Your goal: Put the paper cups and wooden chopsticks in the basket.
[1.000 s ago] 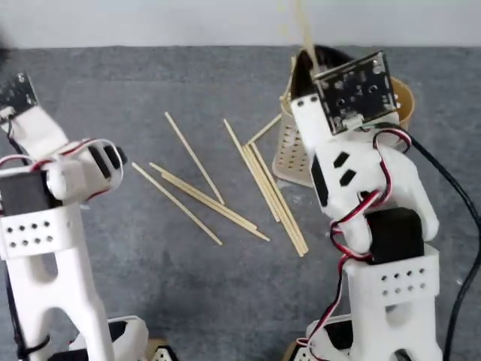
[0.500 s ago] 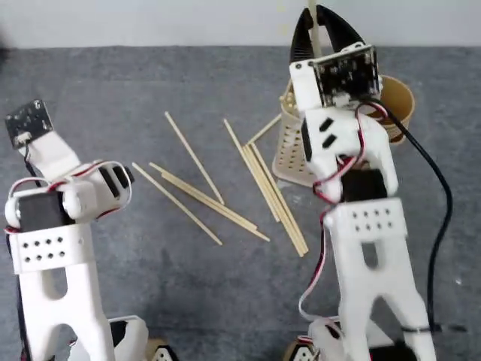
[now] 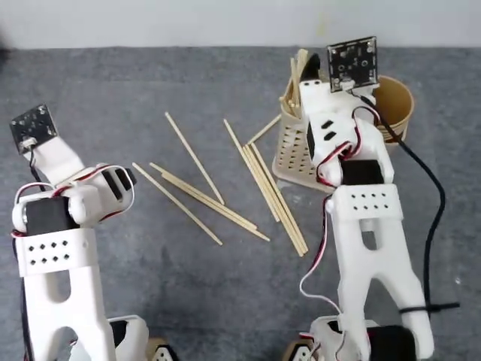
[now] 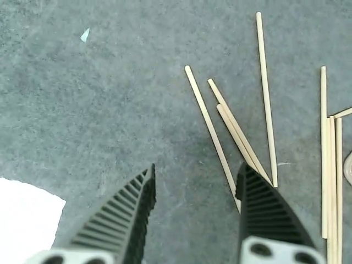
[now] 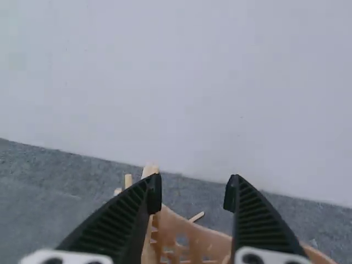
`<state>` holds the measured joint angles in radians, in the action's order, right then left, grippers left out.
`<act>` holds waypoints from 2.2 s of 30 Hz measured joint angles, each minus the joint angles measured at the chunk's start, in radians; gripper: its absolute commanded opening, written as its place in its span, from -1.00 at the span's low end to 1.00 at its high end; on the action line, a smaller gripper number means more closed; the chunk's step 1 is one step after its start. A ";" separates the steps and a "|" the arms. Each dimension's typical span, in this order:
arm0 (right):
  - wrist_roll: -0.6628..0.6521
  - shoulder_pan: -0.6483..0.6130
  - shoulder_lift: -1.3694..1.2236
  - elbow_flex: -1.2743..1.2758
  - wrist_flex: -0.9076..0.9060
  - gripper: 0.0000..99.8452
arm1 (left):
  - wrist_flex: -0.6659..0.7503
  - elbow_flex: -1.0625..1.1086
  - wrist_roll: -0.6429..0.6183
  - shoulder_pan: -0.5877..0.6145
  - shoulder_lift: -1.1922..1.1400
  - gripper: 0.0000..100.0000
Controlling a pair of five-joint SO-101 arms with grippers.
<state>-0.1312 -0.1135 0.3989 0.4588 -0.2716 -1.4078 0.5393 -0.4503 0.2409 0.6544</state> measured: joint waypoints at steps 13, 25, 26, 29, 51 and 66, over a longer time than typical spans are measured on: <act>0.044 -0.087 0.442 0.037 -0.756 -0.94 | -0.003 0.006 -0.006 -0.031 -0.006 -0.55; -0.025 -0.106 0.486 0.514 -0.684 -0.95 | -0.038 -0.176 -0.069 -0.183 -0.428 -0.55; -0.025 -0.106 0.486 0.551 -0.651 -0.95 | -0.038 -0.203 -0.081 -0.193 -0.468 -0.55; -0.025 -0.106 0.486 0.628 -0.578 -0.95 | -0.038 -0.275 -0.123 -0.218 -0.585 -0.55; -0.025 -0.106 0.488 0.664 -0.554 -0.95 | -0.037 -0.717 -0.224 -0.227 -1.255 -0.55; -0.025 -0.106 0.488 0.664 -0.554 -0.95 | -0.170 -1.023 -0.265 -0.224 -1.484 -0.58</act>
<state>-0.1557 -0.2194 0.8869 1.1231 -0.8255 -1.5781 -0.4841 -0.7158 0.0169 -0.8293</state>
